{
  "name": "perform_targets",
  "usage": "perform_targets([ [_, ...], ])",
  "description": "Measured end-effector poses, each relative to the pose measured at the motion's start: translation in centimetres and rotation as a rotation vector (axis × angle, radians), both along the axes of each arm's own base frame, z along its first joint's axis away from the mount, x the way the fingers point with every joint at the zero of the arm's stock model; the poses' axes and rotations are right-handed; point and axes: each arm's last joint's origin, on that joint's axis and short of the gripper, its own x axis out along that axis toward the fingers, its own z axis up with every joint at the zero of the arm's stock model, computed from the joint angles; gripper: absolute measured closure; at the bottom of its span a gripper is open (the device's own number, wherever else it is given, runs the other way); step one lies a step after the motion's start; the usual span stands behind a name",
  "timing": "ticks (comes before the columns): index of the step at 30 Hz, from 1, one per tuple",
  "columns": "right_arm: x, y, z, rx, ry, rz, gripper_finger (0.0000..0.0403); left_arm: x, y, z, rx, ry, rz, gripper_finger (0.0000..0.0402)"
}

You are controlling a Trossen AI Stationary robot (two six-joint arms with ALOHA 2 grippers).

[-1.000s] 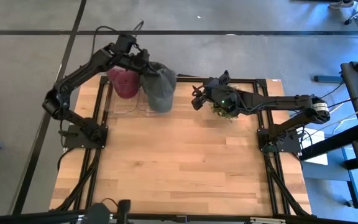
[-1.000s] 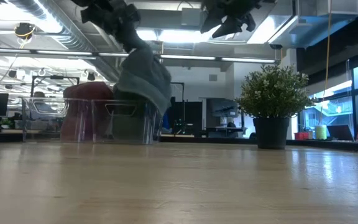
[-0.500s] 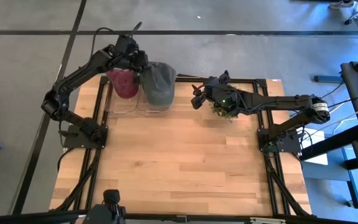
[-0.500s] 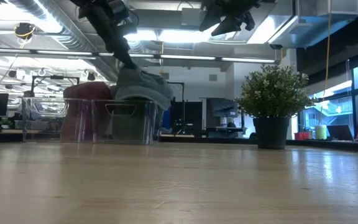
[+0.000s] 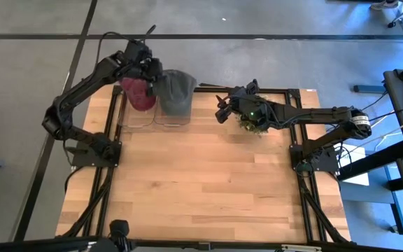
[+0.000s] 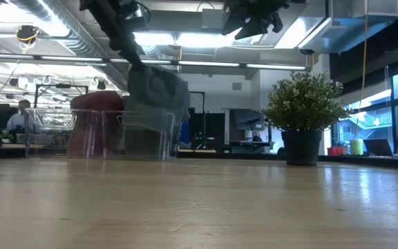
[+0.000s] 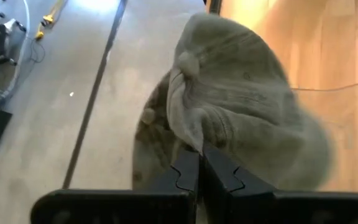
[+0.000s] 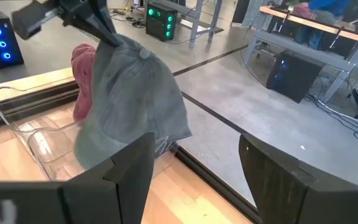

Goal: Pick & Place hat
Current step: Put the black cap into the right transparent bin

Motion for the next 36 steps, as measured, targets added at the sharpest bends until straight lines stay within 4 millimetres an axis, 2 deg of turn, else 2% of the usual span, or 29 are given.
perform_targets([
  [8, 0.0, 0.0, 0.0, -0.002, 0.004, 0.001, 0.0169, 1.3, -1.2, -0.7, -0.089, 0.009, -0.012, 0.0399],
  [13, -0.1, 0.0, -0.1, 0.0, 0.018, 0.0, 0.0169, 1.4, -1.3, -0.9, -0.137, -0.014, 0.038, 0.0398],
  [15, -0.1, 0.0, -0.1, -0.001, 0.018, 0.001, 0.0169, 1.2, -1.2, -1.7, -0.168, -0.017, 0.063, 0.0398],
  [18, -0.1, 0.0, -0.1, -0.001, 0.018, 0.001, 0.0169, 1.2, -1.2, -4.1, -0.229, -0.006, 0.091, 0.0398],
  [20, -0.1, 0.0, -0.1, -0.001, 0.019, 0.001, 0.0169, 1.2, -1.1, -5.2, -0.212, -0.007, 0.116, 0.0398],
  [31, -0.1, 0.0, -0.1, -0.03, 0.052, 0.012, 0.0169, 1.1, -0.3, -4.9, -0.111, -0.05, 0.185, 0.0395],
  [36, -0.1, 0.0, -0.1, -0.03, 0.052, 0.012, 0.0169, 1.1, -0.3, -4.9, -0.117, -0.05, 0.184, 0.0374],
])
